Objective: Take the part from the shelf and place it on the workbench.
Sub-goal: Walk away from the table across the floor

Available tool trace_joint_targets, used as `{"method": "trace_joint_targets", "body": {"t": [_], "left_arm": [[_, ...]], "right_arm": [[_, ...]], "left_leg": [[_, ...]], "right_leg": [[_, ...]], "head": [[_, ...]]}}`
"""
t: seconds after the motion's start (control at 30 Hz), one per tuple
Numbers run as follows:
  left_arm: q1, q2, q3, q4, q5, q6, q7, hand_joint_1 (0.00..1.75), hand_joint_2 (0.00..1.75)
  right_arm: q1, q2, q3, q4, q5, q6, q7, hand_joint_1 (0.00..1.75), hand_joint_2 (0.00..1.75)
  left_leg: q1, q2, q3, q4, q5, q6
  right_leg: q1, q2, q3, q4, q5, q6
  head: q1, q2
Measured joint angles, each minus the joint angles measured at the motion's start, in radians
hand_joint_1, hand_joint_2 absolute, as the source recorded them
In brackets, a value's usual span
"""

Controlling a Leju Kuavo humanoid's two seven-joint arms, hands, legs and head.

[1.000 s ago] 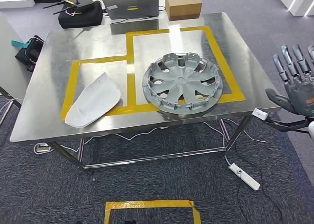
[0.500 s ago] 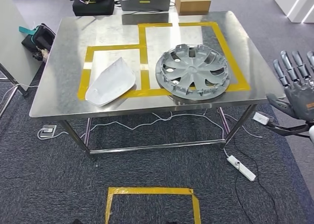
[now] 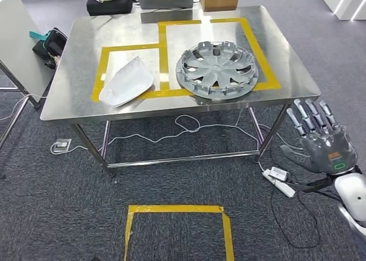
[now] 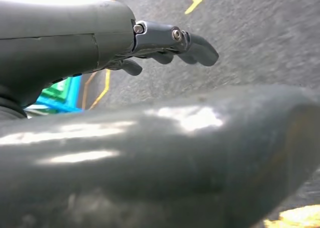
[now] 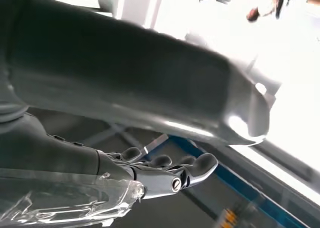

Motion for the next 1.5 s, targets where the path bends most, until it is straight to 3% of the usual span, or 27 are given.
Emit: {"method": "trace_joint_targets", "body": {"t": [0.07,0.1,0.13,0.2,0.27,0.33,0.37,0.4,0.47,0.5,0.53,0.57,0.63,0.67,0.73,0.77,0.83,0.87,0.93,1.0,1.03,1.1,1.2,1.27,1.33,1.4,1.5], "left_arm": [[0.001,-0.001,0.001,0.0,0.0,0.0,0.0,0.0,0.0],[0.0,-0.001,0.003,0.0,0.0,0.0,0.0,0.0,0.0],[-0.001,-0.001,0.004,0.0,0.0,0.0,0.0,0.0,0.0],[-0.007,-0.003,0.006,0.0,0.0,0.001,0.0,0.0,0.0],[-0.01,-0.004,0.007,0.0,0.0,0.002,0.0,0.0,0.0],[-0.006,-0.007,0.009,0.0,-0.001,0.005,0.0,0.0,0.0],[-0.003,-0.007,0.011,0.0,-0.001,0.008,0.0,0.0,0.0],[0.001,-0.009,0.014,0.0,-0.001,0.012,0.0,0.0,0.0],[0.005,-0.012,0.018,0.0,-0.002,0.02,0.001,0.0,0.0],[0.005,-0.014,0.018,0.0,-0.003,0.023,0.001,0.0,0.0],[0.006,-0.017,0.018,0.0,-0.003,0.025,0.001,0.0,0.0],[0.007,-0.021,0.018,0.0,-0.004,0.026,0.001,0.0,0.0],[0.009,-0.026,0.018,0.0,-0.004,0.029,0.002,0.0,0.0],[0.008,-0.029,0.018,0.0,-0.004,0.031,0.003,0.0,0.0],[0.002,-0.035,0.018,0.0,-0.004,0.033,0.003,0.0,0.0],[0.0,-0.037,0.017,0.0,-0.004,0.034,0.003,0.0,0.0],[0.003,-0.039,0.017,0.0,-0.004,0.036,0.003,0.0,0.0],[0.007,-0.039,0.017,0.0,-0.004,0.036,0.003,0.0,0.0],[0.011,-0.04,0.017,0.0,-0.004,0.035,0.003,0.0,0.0],[0.012,-0.041,0.017,0.0,-0.004,0.033,0.001,0.0,0.0],[0.012,-0.041,0.016,0.0,-0.004,0.031,-0.002,0.0,0.0],[0.013,-0.041,0.015,0.0,-0.004,0.03,-0.007,0.0,0.0],[0.011,-0.041,0.013,0.0,-0.004,0.028,-0.013,0.0,0.0],[0.01,-0.042,0.007,0.0,-0.004,0.023,-0.014,0.0,0.0],[0.012,-0.041,0.0,0.0,-0.004,0.02,-0.013,0.0,0.0],[0.013,-0.038,-0.004,0.0,-0.004,0.018,-0.012,0.0,0.0],[0.01,-0.036,-0.008,0.0,-0.004,0.015,-0.011,0.0,0.0]], "right_arm": [[0.043,0.046,-0.05,0.0,0.003,-0.009,-0.005,0.0,0.0],[0.056,0.063,-0.069,0.0,0.003,-0.009,-0.009,0.0,0.0],[0.068,0.078,-0.087,-0.001,0.003,-0.008,-0.013,0.0,0.0],[0.086,0.097,-0.121,-0.004,0.0,-0.006,-0.021,0.0,0.0],[0.107,0.117,-0.151,-0.008,-0.004,-0.006,-0.03,0.0,0.0],[0.164,0.161,-0.178,-0.009,-0.016,-0.023,-0.038,0.0,0.0],[0.206,0.19,-0.187,-0.007,-0.027,-0.037,-0.041,0.0,0.0],[0.247,0.22,-0.194,-0.004,-0.043,-0.057,-0.044,0.0,0.0],[0.311,0.279,-0.204,0.021,-0.076,-0.106,-0.047,0.0,0.0],[0.334,0.311,-0.209,0.045,-0.093,-0.133,-0.049,0.0,0.0],[0.354,0.343,-0.214,0.076,-0.11,-0.157,-0.054,0.0,0.0],[0.369,0.373,-0.219,0.113,-0.13,-0.175,-0.064,0.0,0.0],[0.377,0.437,-0.245,0.234,-0.194,-0.203,-0.115,0.0,0.0],[0.369,0.47,-0.273,0.317,-0.23,-0.213,-0.156,0.0,0.0],[0.348,0.538,-0.362,0.494,-0.275,-0.22,-0.244,0.0,0.0],[0.338,0.565,-0.411,0.57,-0.272,-0.221,-0.275,0.0,0.0],[0.305,0.617,-0.51,0.74,-0.237,-0.223,-0.293,0.0,0.0],[0.285,0.64,-0.554,0.83,-0.214,-0.224,-0.282,0.0,0.0],[0.258,0.68,-0.625,0.993,-0.17,-0.216,-0.237,0.0,0.0],[0.234,0.71,-0.668,1.121,-0.141,-0.183,-0.185,0.0,0.0],[0.222,0.724,-0.684,1.176,-0.133,-0.159,-0.161,0.0,0.0],[0.201,0.749,-0.71,1.26,-0.127,-0.113,-0.128,0.0,0.0],[0.178,0.773,-0.736,1.335,-0.128,-0.069,-0.103,0.0,0.0],[0.164,0.781,-0.75,1.367,-0.129,-0.053,-0.096,0.0,0.0],[0.152,0.787,-0.759,1.386,-0.128,-0.044,-0.093,0.0,0.0],[0.144,0.792,-0.763,1.4,-0.127,-0.041,-0.093,0.0,0.0],[0.141,0.798,-0.767,1.418,-0.12,-0.037,-0.096,0.0,0.0]], "left_leg": [[0.008,0.0,0.018,0.043,0.022,-0.01],[0.012,0.0,0.051,0.017,0.049,-0.014],[0.018,0.0,0.102,-0.036,0.066,-0.018],[0.023,-0.002,0.212,-0.179,0.054,-0.016],[0.017,-0.005,0.257,-0.258,0.033,-0.001],[0.014,-0.004,0.244,-0.263,0.044,0.021],[0.013,-0.003,0.236,-0.263,0.053,0.03],[0.013,-0.002,0.227,-0.264,0.063,0.039],[0.006,-0.002,0.204,-0.264,0.081,0.049],[0.001,-0.003,0.19,-0.264,0.091,0.052],[-0.002,-0.005,0.177,-0.263,0.099,0.053],[-0.004,-0.007,0.164,-0.263,0.108,0.052],[-0.005,-0.012,0.147,-0.262,0.124,0.048],[-0.006,-0.015,0.142,-0.262,0.131,0.045],[-0.007,-0.026,0.135,-0.26,0.145,0.036],[-0.007,-0.033,0.132,-0.261,0.152,0.031],[-0.006,-0.041,0.126,-0.26,0.159,0.021],[-0.005,-0.037,0.118,-0.247,0.145,0.015],[-0.002,-0.019,0.085,-0.167,0.072,0.004],[0.005,-0.006,0.041,-0.042,-0.007,-0.011],[0.008,-0.003,0.032,-0.001,-0.021,-0.018],[0.014,0.003,0.064,-0.02,0.011,-0.027],[0.016,0.049,0.175,-0.194,0.088,-0.032],[0.015,0.064,0.2,-0.247,0.09,-0.018],[0.015,0.049,0.193,-0.253,0.085,0.002],[0.016,0.034,0.188,-0.254,0.089,0.017],[0.011,0.007,0.183,-0.254,0.093,0.031]], "right_leg": [[-0.003,0.0,-0.036,0.003,0.023,0.005],[-0.005,0.002,-0.053,0.005,0.035,0.01],[-0.007,0.004,-0.068,0.008,0.045,0.016],[-0.009,0.007,-0.092,0.019,0.063,0.03],[-0.011,0.007,-0.107,0.02,0.085,0.042],[-0.016,0.008,-0.113,0.016,0.094,0.052],[-0.018,0.009,-0.12,0.03,0.072,0.056],[-0.018,0.011,-0.132,0.064,0.03,0.057],[-0.016,0.014,-0.166,0.191,-0.074,0.055],[-0.014,0.016,-0.179,0.258,-0.103,0.053],[-0.011,0.017,-0.182,0.306,-0.106,0.049],[-0.007,0.018,-0.172,0.324,-0.085,0.045],[0.001,0.031,-0.094,0.254,-0.024,0.034],[0.004,0.049,-0.034,0.18,-0.02,0.027],[0.005,0.074,0.062,0.041,-0.056,0.018],[0.006,0.075,0.08,0.006,-0.073,0.015],[0.005,0.059,0.078,-0.013,-0.072,0.007],[0.004,0.05,0.076,-0.015,-0.066,0.001],[-0.001,0.029,0.067,-0.018,-0.054,-0.007],[-0.001,0.007,0.058,-0.017,-0.047,-0.009],[-0.002,-0.004,0.055,-0.017,-0.043,-0.008],[-0.006,-0.023,0.052,-0.015,-0.038,-0.003],[-0.007,-0.047,0.046,-0.006,-0.041,0.011],[-0.002,-0.063,0.042,0.004,-0.045,0.022],[-0.002,-0.07,0.041,0.01,-0.049,0.031],[-0.005,-0.039,0.019,0.052,-0.081,0.038],[-0.006,0.01,-0.073,0.253,-0.174,0.039]], "head": [[0.0,0.0],[0.0,0.0],[0.0,0.0],[0.001,0.0],[0.002,0.0],[0.003,0.0],[0.004,0.0],[0.005,0.0],[0.007,0.0],[0.008,0.0],[0.009,0.0],[0.009,0.0],[0.01,0.0],[0.01,0.0],[0.009,0.0],[0.009,0.0],[0.01,0.0],[0.009,0.0],[0.005,0.0],[0.003,0.0],[0.003,0.0],[0.003,0.0],[-0.001,0.0],[-0.001,0.0],[0.003,0.0],[0.004,0.0],[0.005,0.0]]}}
